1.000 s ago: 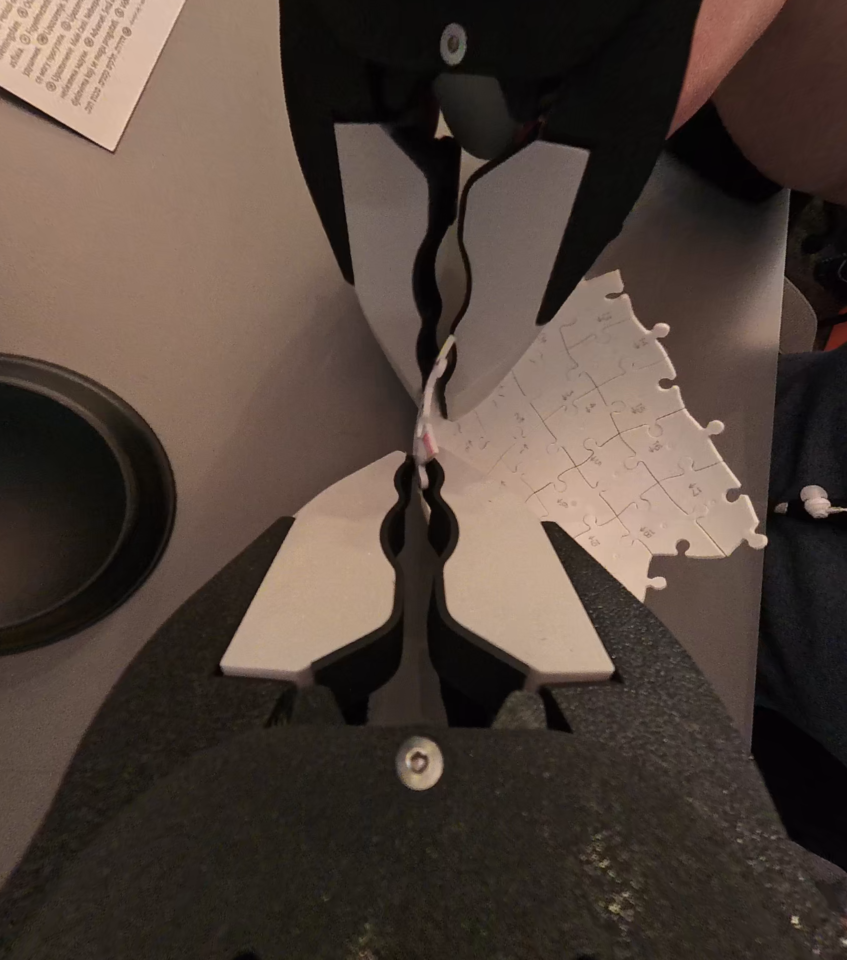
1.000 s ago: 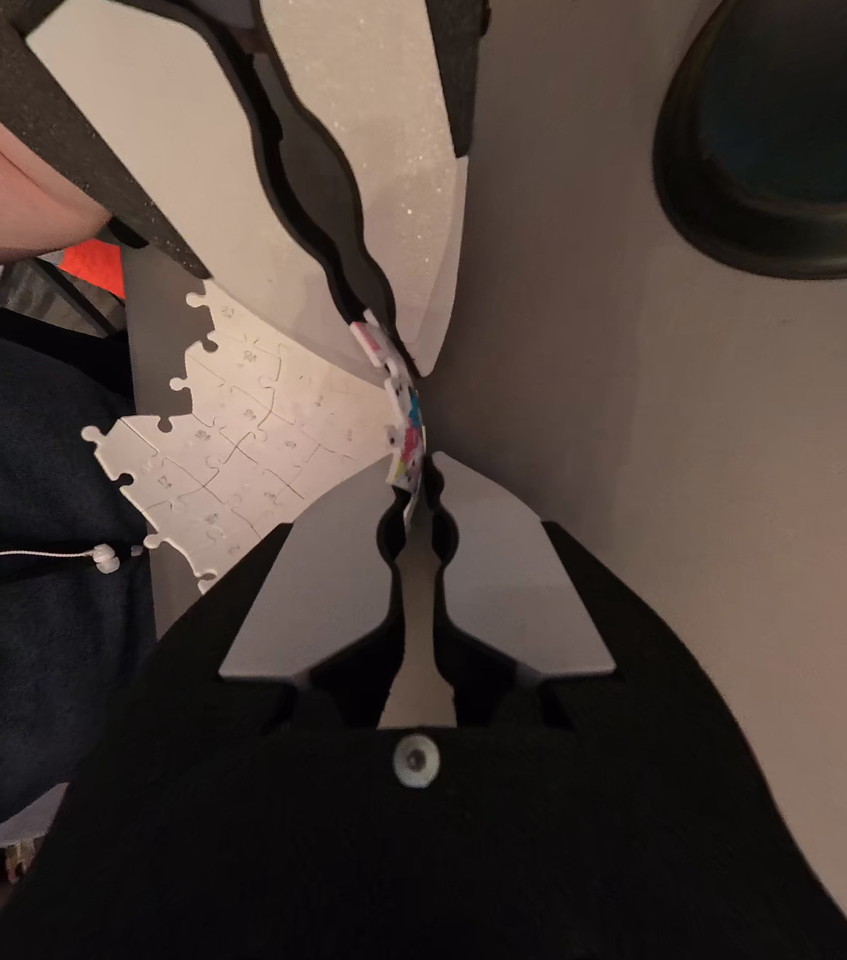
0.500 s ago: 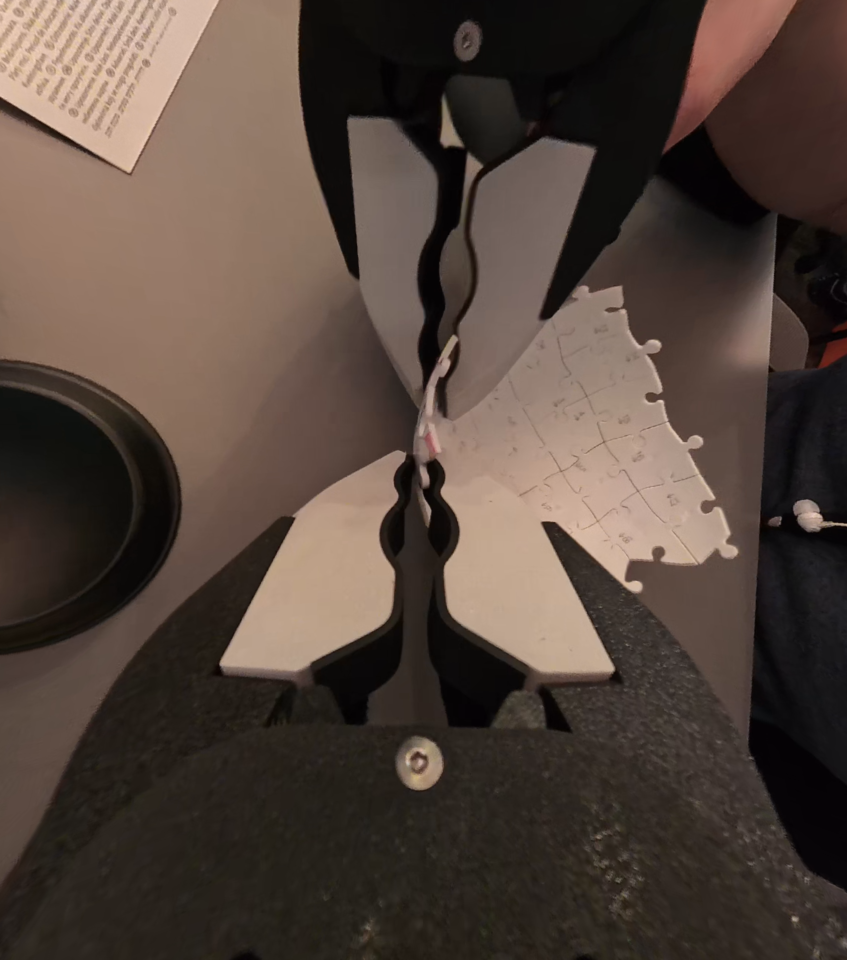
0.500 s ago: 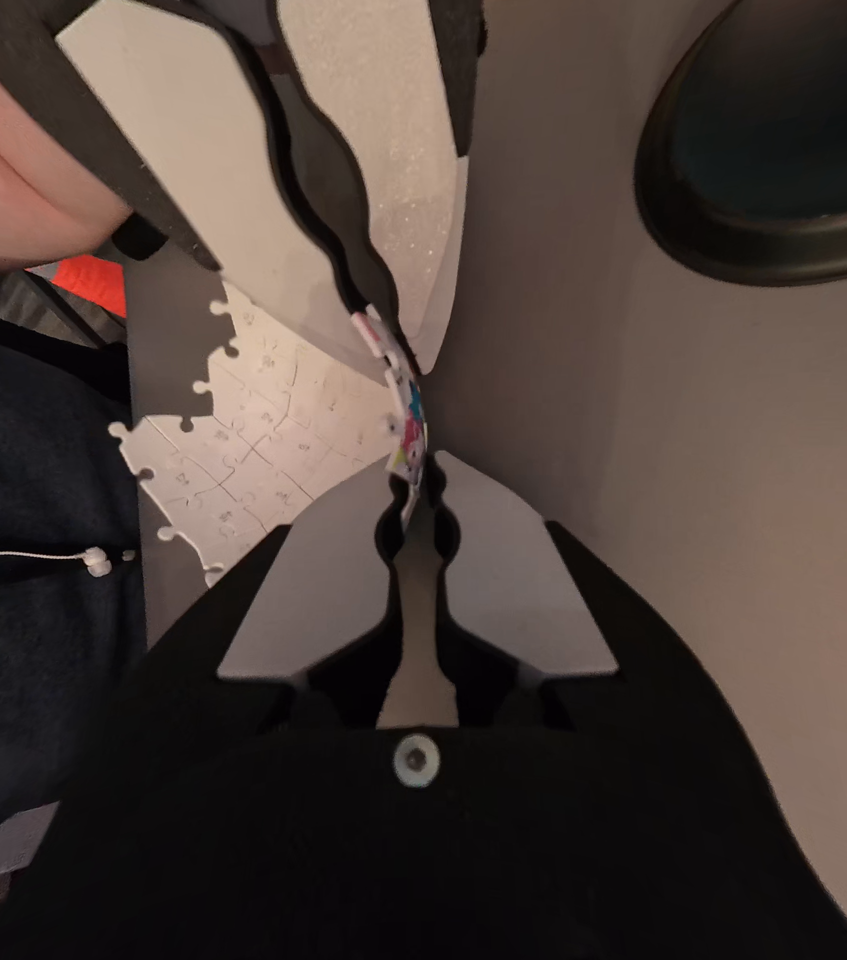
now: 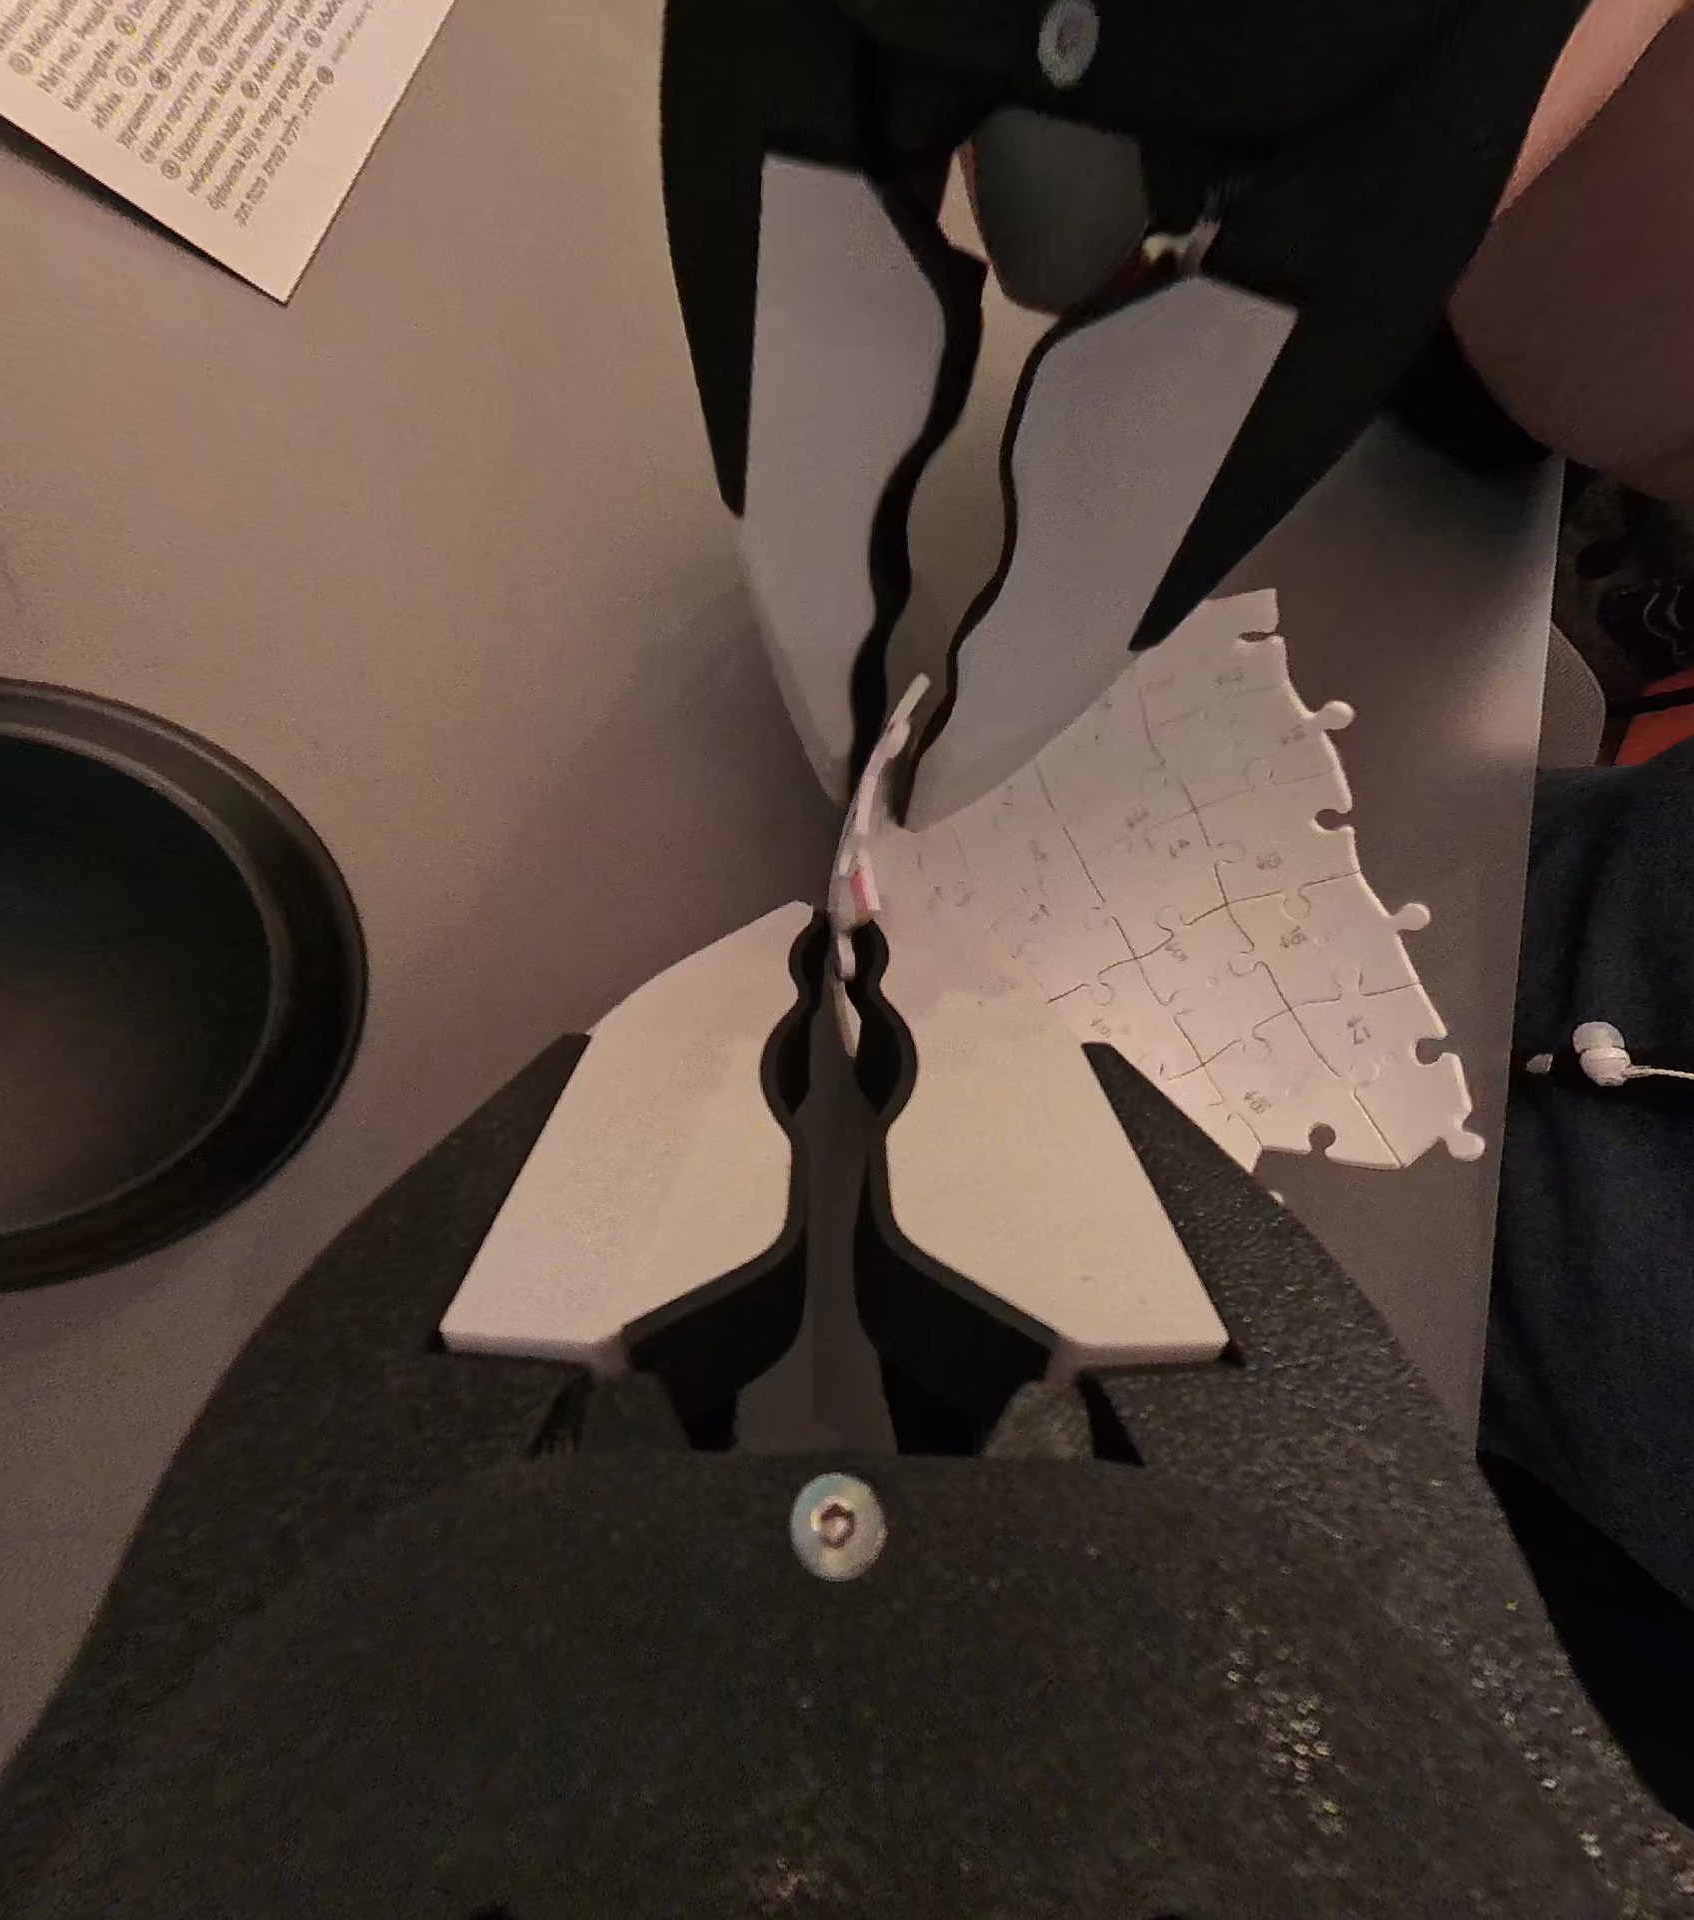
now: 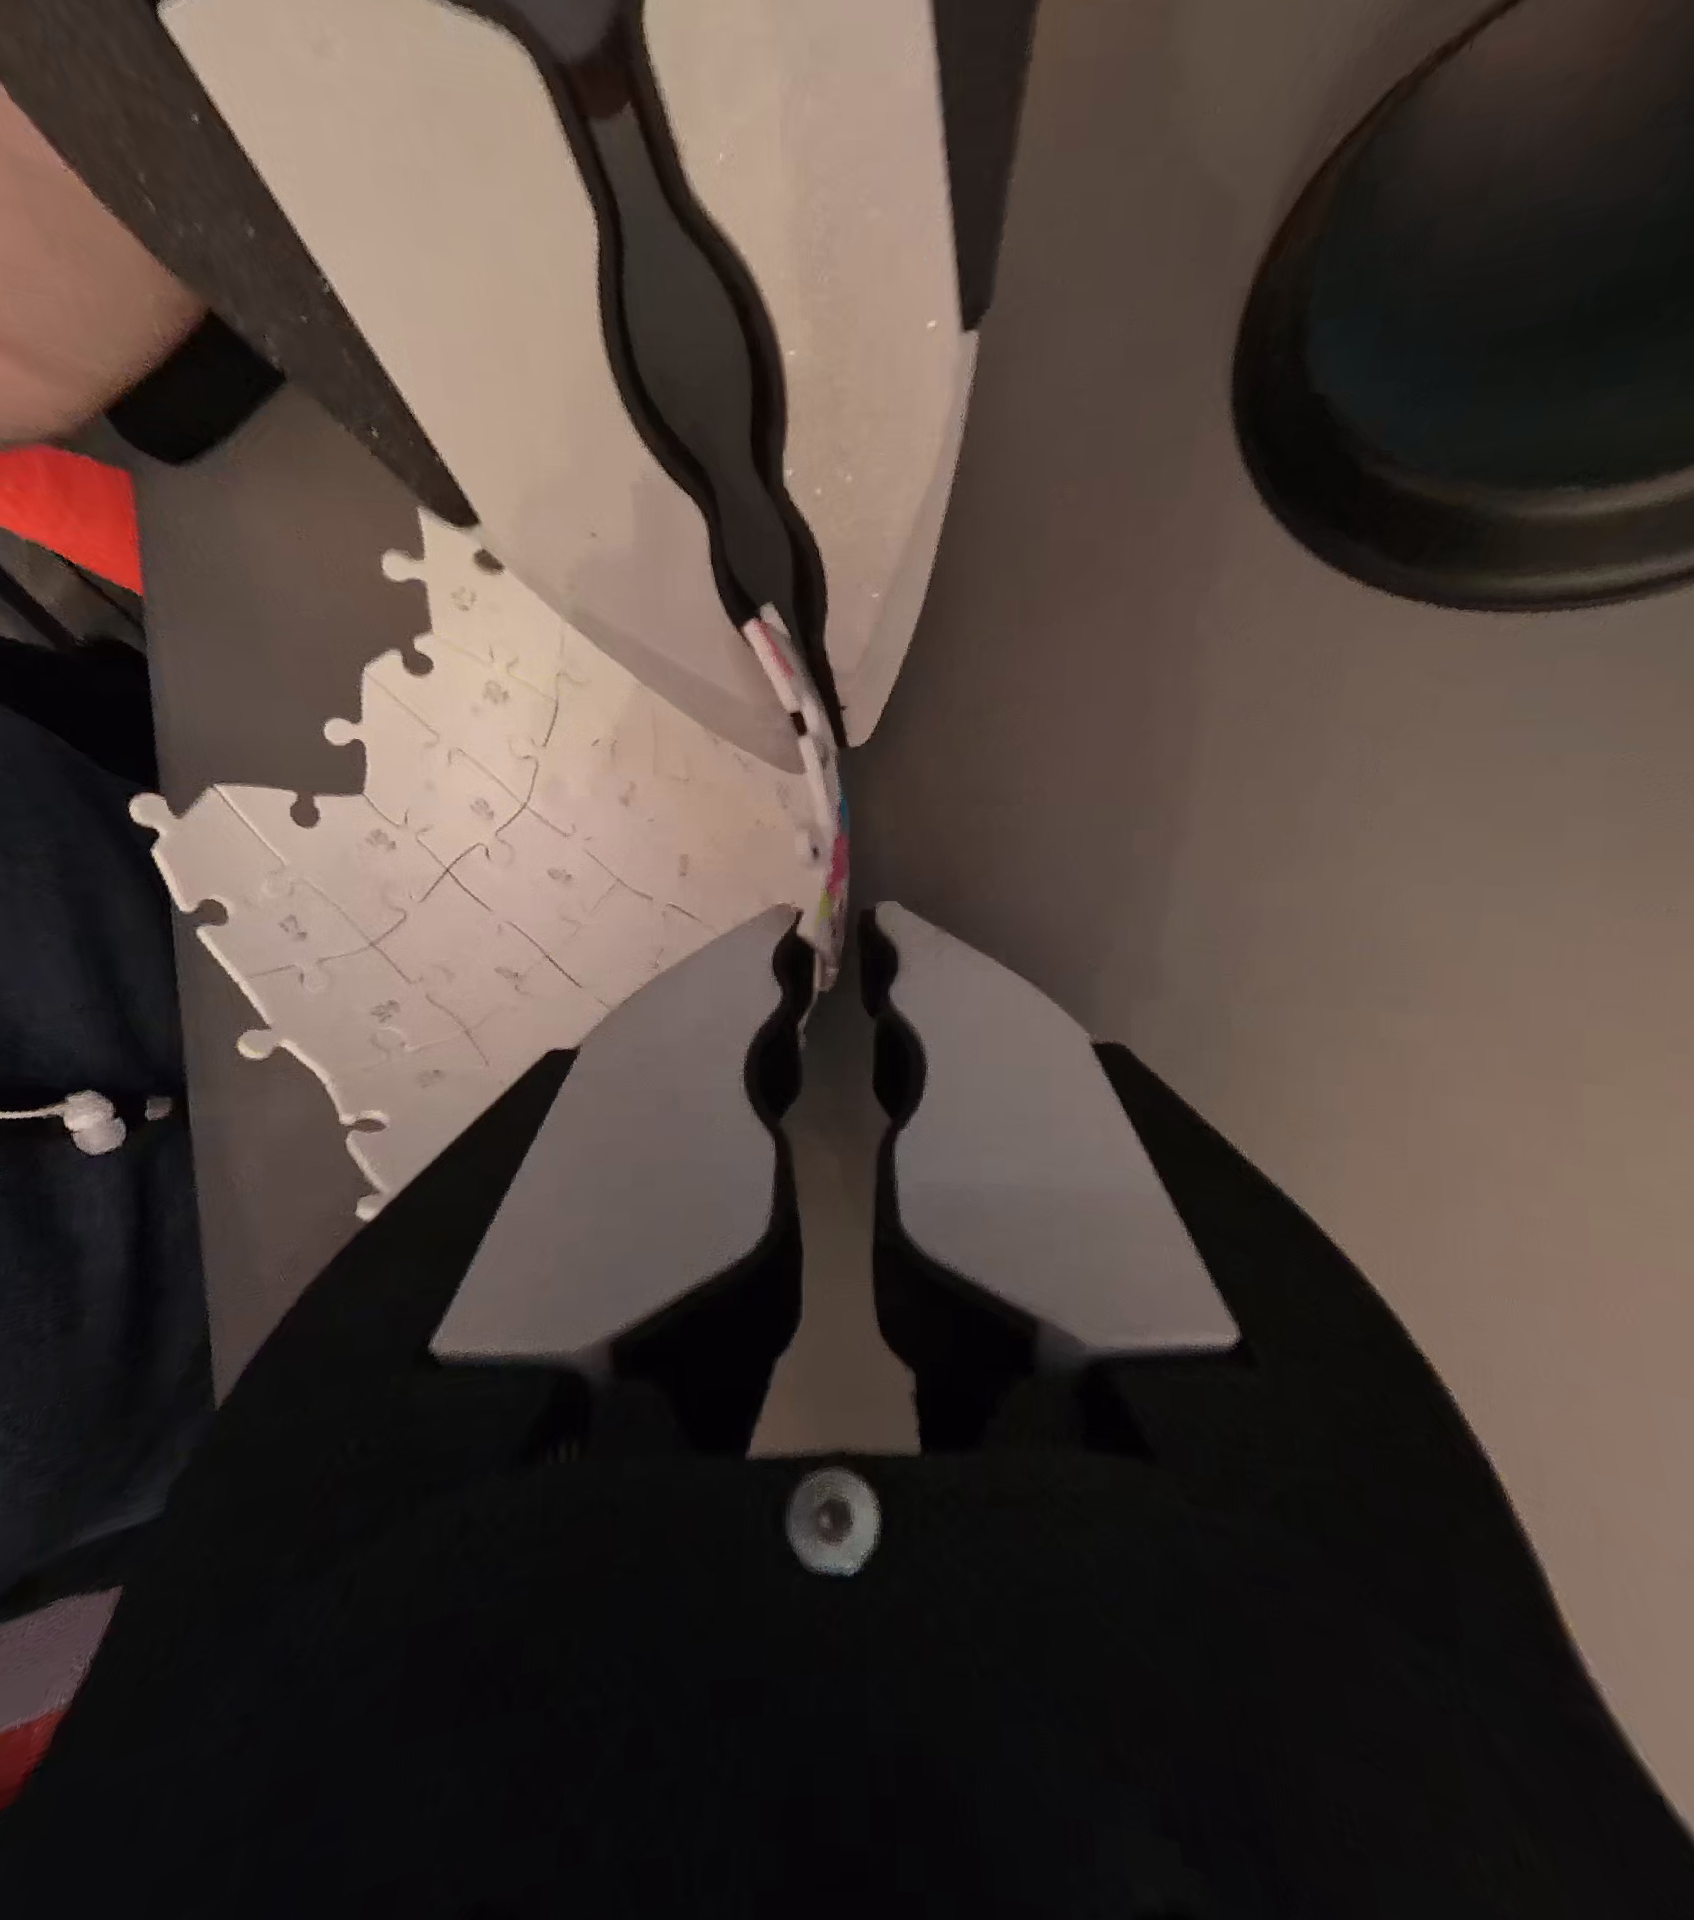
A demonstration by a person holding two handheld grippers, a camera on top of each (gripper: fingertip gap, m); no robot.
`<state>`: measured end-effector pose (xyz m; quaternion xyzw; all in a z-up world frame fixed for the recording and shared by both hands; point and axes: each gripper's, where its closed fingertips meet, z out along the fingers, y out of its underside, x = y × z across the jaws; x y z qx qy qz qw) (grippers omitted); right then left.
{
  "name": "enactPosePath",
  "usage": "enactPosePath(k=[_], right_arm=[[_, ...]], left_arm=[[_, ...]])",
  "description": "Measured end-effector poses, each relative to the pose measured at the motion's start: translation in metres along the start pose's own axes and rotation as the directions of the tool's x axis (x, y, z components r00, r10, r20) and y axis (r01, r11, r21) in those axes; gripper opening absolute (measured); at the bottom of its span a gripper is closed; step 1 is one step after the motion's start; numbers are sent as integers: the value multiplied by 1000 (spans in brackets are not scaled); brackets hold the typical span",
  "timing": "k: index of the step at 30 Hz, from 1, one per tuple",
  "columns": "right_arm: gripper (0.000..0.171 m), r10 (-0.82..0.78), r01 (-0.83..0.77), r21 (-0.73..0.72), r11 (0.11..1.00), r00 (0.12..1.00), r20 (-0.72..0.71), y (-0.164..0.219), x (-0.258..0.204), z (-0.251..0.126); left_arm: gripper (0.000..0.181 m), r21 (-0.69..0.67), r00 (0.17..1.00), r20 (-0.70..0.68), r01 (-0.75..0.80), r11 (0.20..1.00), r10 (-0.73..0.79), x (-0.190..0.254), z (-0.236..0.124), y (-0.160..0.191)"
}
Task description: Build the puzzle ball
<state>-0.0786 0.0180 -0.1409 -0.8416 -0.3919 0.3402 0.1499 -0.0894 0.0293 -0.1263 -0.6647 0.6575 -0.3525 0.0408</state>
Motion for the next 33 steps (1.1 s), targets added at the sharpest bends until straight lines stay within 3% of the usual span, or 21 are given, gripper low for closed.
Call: enactPosePath(k=[6, 25, 26, 28, 33], right_arm=[[6, 34, -35, 13, 999, 998, 55, 0, -3, 2], [5, 18, -18, 6, 1000, 999, 33, 1, -1, 2], [6, 5, -6, 11, 1000, 1000, 30, 1, -1, 1], [33, -22, 22, 31, 999, 1000, 5, 0, 0, -6], [28, -34, 29, 162, 986, 999, 26, 3, -2, -29]], left_arm=[[3, -4, 1000, -8, 1, 1000, -1, 1, 0, 1], [3, -17, 1000, -7, -4, 1000, 4, 2, 2, 2], [3, -15, 1000, -12, 2, 1000, -2, 2, 2, 2], [3, -24, 1000, -10, 16, 1000, -16, 0, 2, 4], [15, -12, 998, -16, 55, 998, -55, -2, -1, 4]])
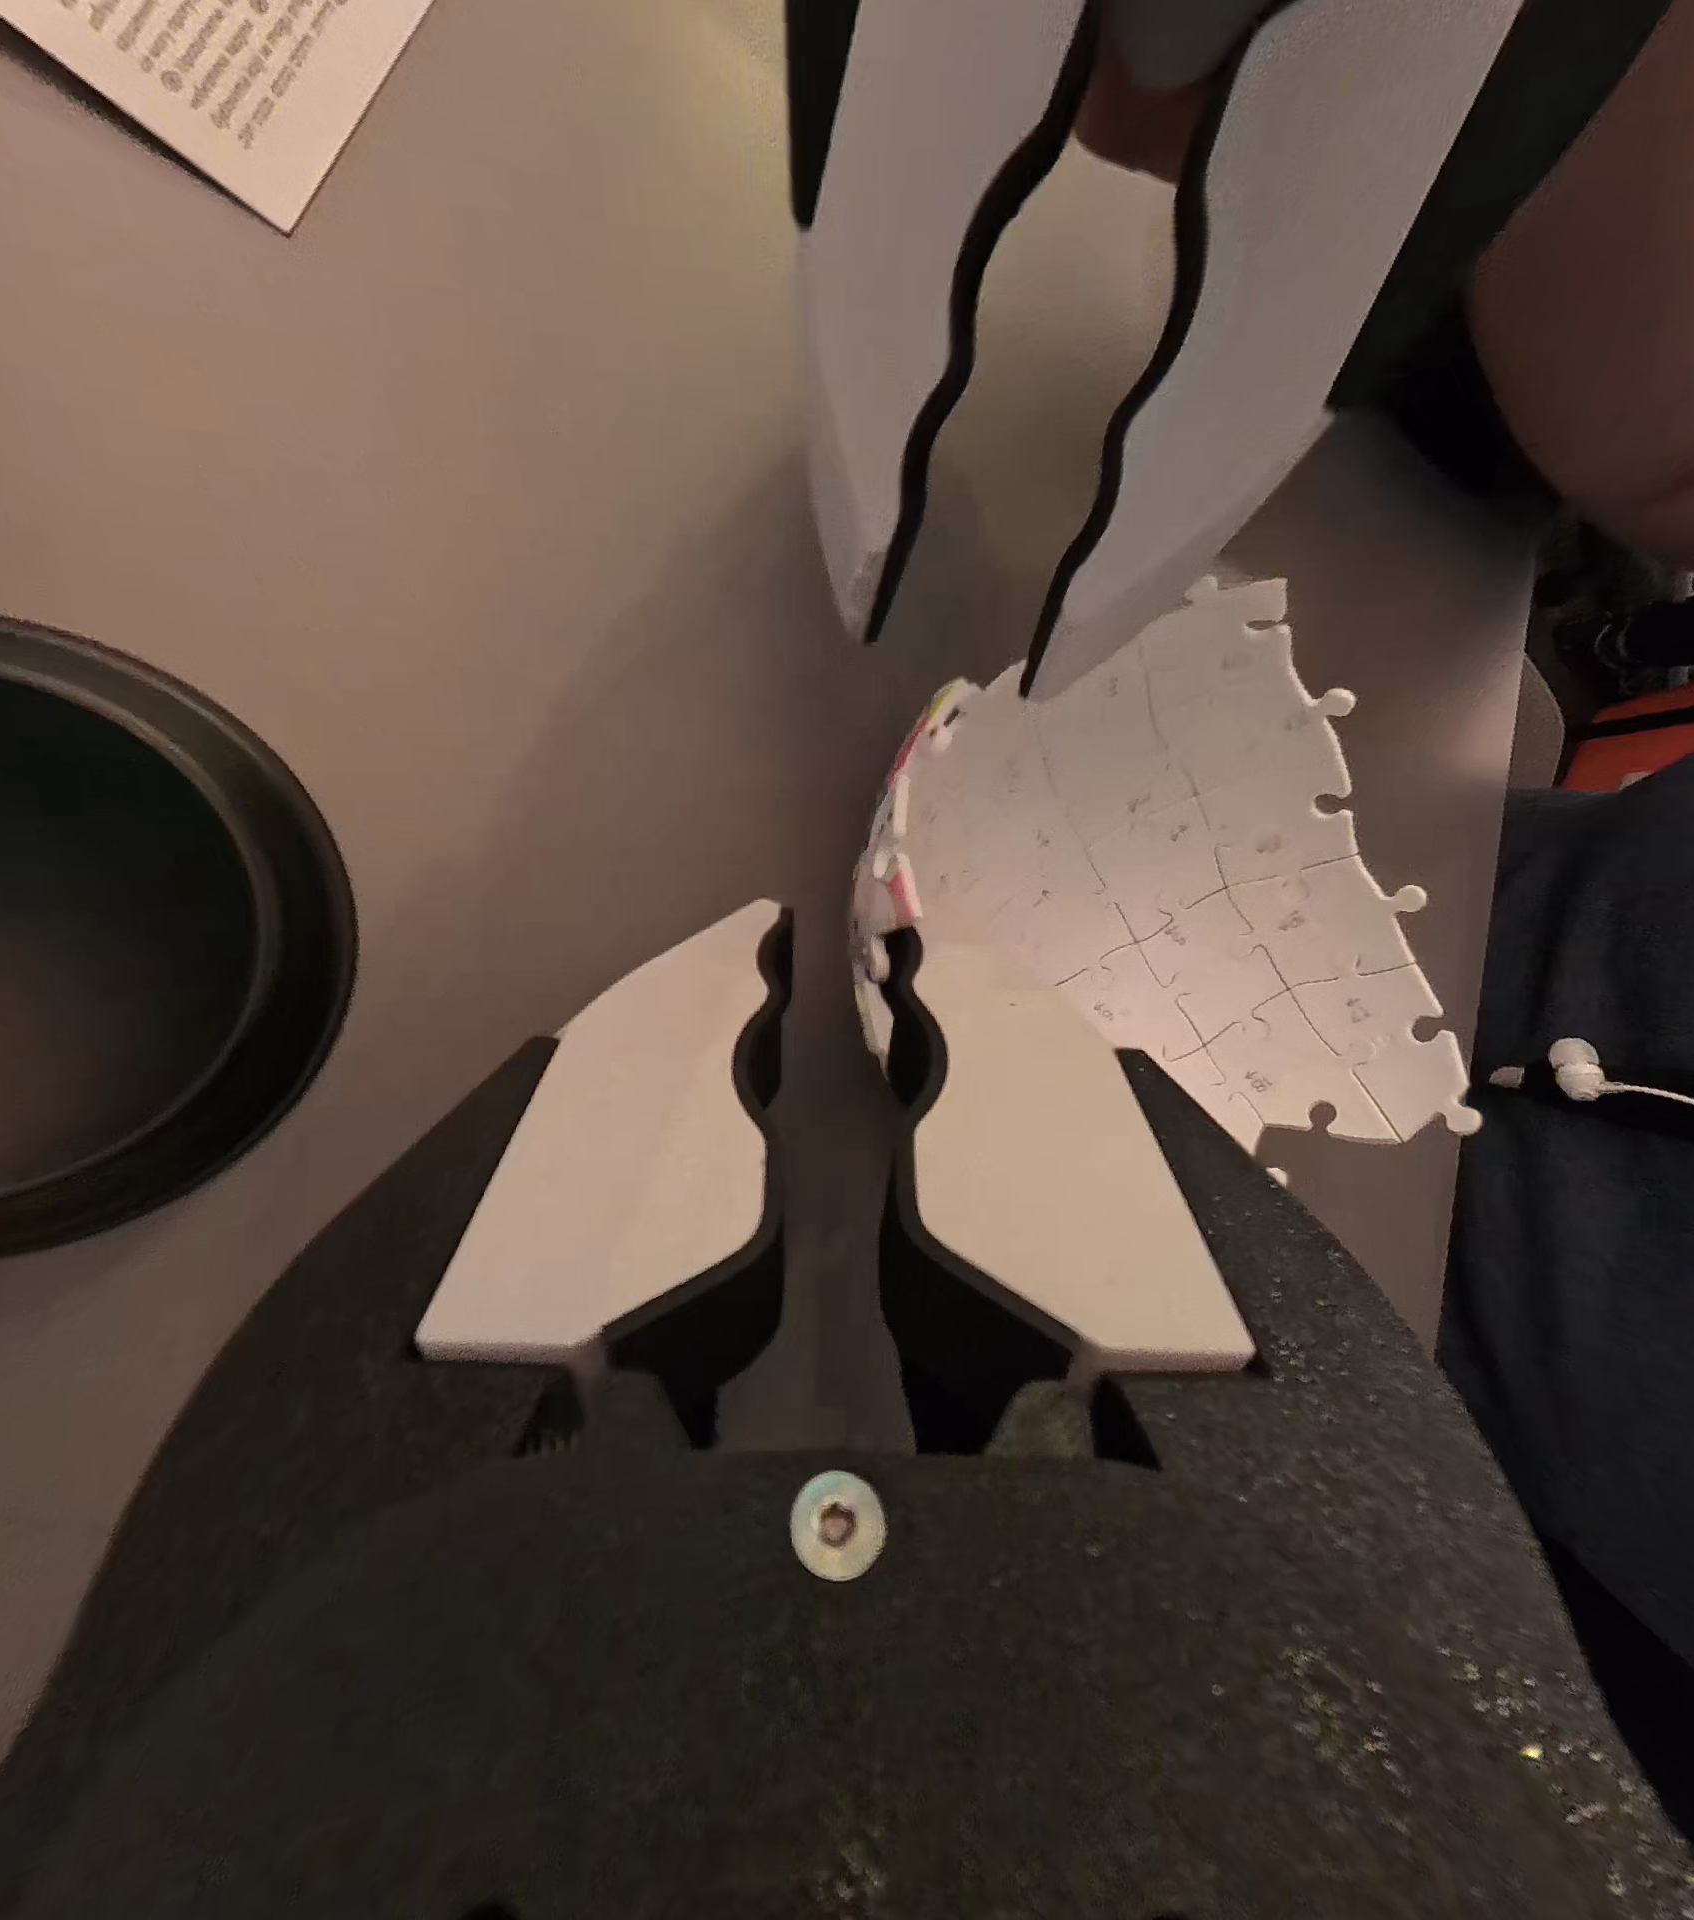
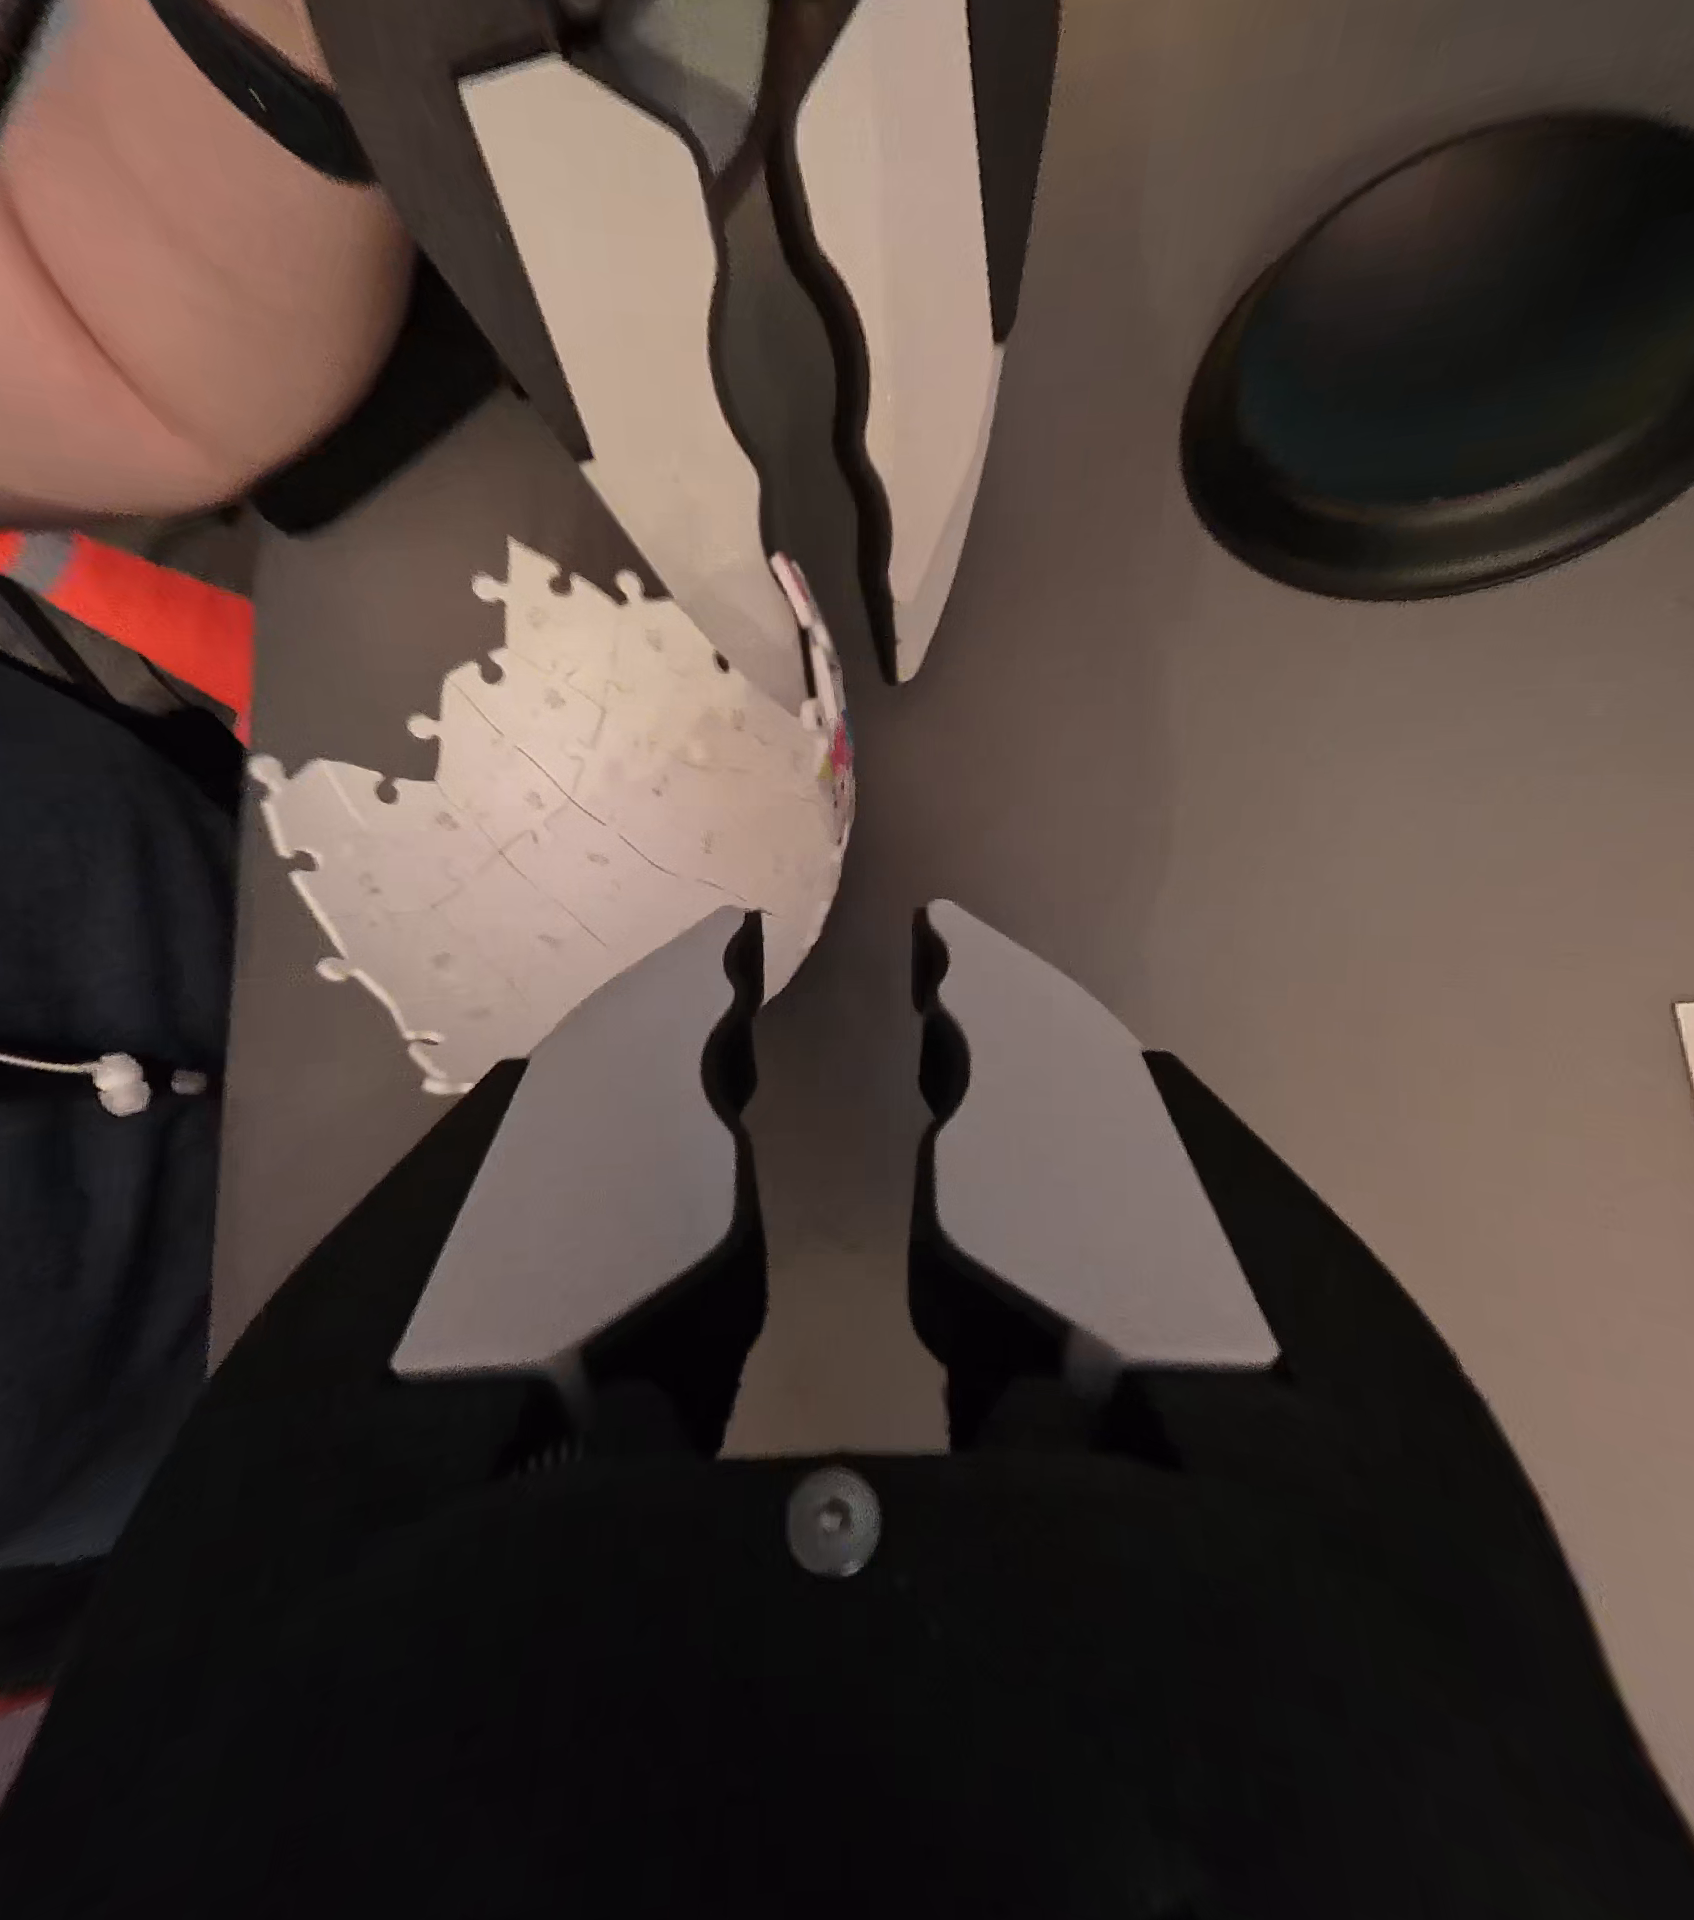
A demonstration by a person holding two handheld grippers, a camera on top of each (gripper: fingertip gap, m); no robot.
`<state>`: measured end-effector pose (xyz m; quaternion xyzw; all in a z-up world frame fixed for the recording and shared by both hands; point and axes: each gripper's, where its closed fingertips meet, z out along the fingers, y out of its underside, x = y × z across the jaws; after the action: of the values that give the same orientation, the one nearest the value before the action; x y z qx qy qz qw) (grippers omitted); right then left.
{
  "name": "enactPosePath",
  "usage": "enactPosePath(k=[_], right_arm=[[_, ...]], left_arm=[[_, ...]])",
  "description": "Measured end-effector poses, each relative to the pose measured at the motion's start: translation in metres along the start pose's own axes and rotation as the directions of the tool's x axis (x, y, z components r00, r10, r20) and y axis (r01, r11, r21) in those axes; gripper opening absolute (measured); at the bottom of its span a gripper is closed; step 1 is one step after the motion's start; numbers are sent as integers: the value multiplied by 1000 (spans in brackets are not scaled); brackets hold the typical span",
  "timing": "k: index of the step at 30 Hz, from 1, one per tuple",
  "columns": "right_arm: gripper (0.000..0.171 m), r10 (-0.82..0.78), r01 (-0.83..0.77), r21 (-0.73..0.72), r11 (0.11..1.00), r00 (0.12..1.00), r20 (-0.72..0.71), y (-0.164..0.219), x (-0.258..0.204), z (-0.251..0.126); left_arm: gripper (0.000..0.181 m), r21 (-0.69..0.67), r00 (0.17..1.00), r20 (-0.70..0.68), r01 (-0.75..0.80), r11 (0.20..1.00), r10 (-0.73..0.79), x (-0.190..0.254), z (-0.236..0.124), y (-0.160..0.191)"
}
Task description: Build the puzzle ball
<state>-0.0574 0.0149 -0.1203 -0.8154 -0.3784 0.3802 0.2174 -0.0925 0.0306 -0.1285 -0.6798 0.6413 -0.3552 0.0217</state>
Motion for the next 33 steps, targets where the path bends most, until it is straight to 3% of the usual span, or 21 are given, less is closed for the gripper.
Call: enactPosePath(k=[4, 20, 25, 29, 33], right_arm=[[22, 21, -21, 46, 999, 1000, -11, -1, 6, -3], [18, 81, -82, 109, 991, 997, 16, 14, 8, -10], [18, 119, -120, 183, 976, 993, 20, 20, 2, -24], [18, 109, -89, 253, 963, 992, -65, 23, 4, -36], [19, -49, 125, 307, 944, 968, -245, 13, -3, -50]], left_arm=[[24, -19, 999, -1, 38, 999, -38, -2, -6, 6], [23, 93, 996, 25, 80, 993, -82, 18, -60, 20], [22, 317, 992, 70, 77, 945, -104, 35, -95, 38], [23, 495, 972, 211, -19, 869, -99, 46, -125, 57], [46, 687, 965, 256, -133, 715, -66, 79, -151, 59]])
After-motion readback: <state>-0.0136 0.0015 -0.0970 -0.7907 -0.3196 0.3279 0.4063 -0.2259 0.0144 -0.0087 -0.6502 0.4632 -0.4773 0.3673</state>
